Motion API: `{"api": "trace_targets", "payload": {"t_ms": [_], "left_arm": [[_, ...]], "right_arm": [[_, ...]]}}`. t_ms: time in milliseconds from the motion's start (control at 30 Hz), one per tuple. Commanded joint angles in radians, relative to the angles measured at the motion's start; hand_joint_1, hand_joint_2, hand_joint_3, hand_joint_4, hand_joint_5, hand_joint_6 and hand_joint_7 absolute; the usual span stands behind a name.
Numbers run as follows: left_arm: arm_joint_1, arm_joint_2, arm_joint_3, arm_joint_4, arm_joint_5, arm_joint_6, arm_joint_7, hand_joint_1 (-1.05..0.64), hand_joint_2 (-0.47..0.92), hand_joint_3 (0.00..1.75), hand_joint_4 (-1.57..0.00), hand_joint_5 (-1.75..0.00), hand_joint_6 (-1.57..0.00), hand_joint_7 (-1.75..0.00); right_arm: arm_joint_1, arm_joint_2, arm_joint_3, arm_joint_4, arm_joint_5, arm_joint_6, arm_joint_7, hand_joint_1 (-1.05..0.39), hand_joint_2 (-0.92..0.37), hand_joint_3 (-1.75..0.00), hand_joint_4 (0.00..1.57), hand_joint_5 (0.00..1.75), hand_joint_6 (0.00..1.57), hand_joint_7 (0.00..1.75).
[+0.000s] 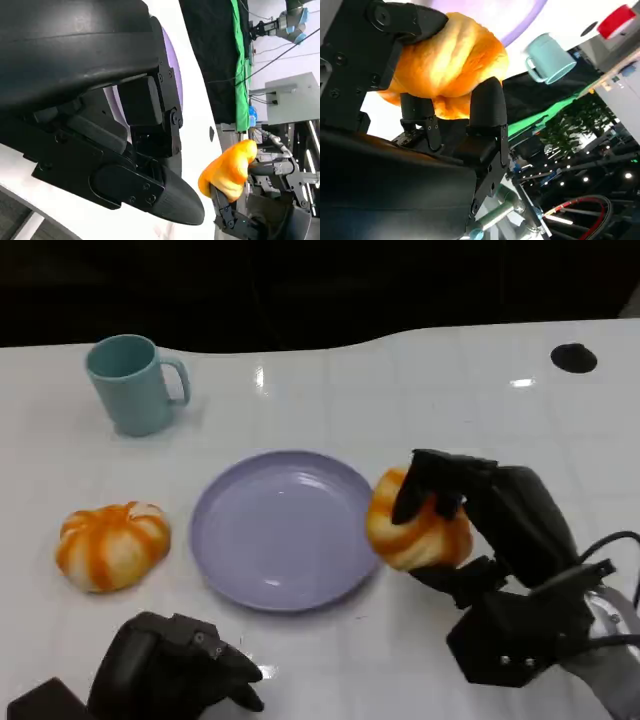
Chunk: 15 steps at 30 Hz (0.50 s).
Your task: Grasp the bread from the table and place it into the plate.
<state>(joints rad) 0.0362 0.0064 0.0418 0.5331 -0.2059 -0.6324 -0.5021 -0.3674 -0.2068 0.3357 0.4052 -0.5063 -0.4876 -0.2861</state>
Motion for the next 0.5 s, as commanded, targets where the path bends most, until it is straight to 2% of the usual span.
{"api": "trace_targets", "payload": {"t_ms": [33,133,333,367,500], "left_arm": [[0.002,0.011,0.003,0.001,-0.002,0.001,0.005,-1.05,0.91,0.0,-1.45,-0.65,-1.57,-0.23],[0.0,0.009,0.002,0.002,-0.003,0.004,0.003,-1.05,0.9,0.0,-1.45,-0.65,-1.57,-0.22],[-0.002,0.009,0.001,0.007,0.004,-0.003,0.008,-1.05,0.9,0.0,-1.45,-0.65,-1.57,-0.22],[-0.002,0.009,0.001,0.006,0.004,-0.002,0.009,-1.05,0.91,0.0,-1.45,-0.65,-1.57,-0.22],[0.0,0.007,0.001,0.003,0.003,0.006,0.01,-1.05,0.9,0.0,-1.45,-0.65,-1.57,-0.22]], "right_arm": [[-0.05,0.042,0.013,0.066,-0.023,-0.022,-0.012,0.04,-0.18,-1.53,0.99,1.75,0.77,1.74],[-0.086,0.075,0.028,0.13,-0.045,-0.034,-0.026,0.03,-0.19,-1.52,0.98,1.75,0.77,1.72],[-0.172,0.147,0.046,0.279,-0.073,-0.057,-0.071,0.01,-0.29,-1.38,0.94,1.75,0.74,1.71],[-0.183,0.154,0.048,0.298,-0.076,-0.063,-0.079,0.0,-0.33,-1.31,0.92,1.75,0.74,1.69],[-0.231,0.187,0.06,0.37,-0.09,-0.058,-0.109,-0.01,-0.35,-1.26,0.93,1.75,0.74,1.66]]}}
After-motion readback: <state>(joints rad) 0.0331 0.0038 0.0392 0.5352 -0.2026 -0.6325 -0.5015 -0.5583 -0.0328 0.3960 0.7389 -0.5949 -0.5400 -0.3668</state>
